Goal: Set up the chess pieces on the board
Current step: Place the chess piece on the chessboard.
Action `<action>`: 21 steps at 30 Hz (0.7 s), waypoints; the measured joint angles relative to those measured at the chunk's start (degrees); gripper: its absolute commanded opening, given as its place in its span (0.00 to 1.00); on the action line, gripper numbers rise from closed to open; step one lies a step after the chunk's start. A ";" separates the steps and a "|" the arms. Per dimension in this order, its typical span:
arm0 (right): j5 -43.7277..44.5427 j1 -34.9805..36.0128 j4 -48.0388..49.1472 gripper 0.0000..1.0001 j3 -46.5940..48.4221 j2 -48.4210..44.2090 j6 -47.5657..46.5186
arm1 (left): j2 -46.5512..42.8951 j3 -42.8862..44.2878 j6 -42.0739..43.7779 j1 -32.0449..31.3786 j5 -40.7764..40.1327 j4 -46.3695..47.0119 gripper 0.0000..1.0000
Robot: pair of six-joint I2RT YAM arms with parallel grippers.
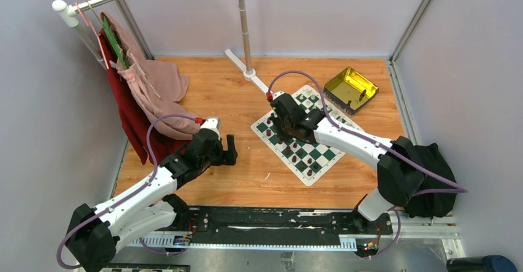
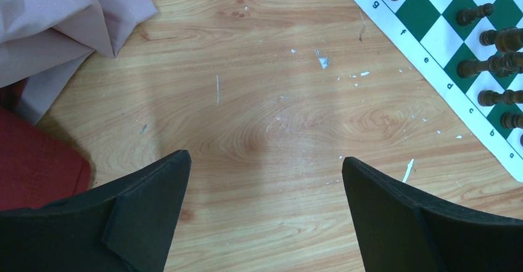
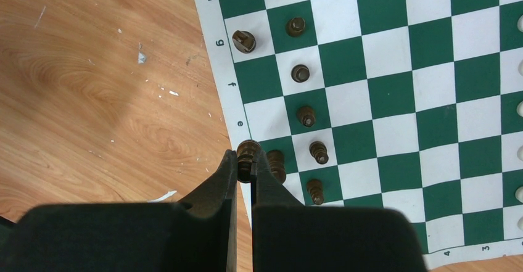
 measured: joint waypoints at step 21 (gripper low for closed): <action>-0.48 0.00 12.50 0.00 -9.81 1.33 -2.97 | 2.21 -0.74 0.42 0.00 0.20 1.25 1.00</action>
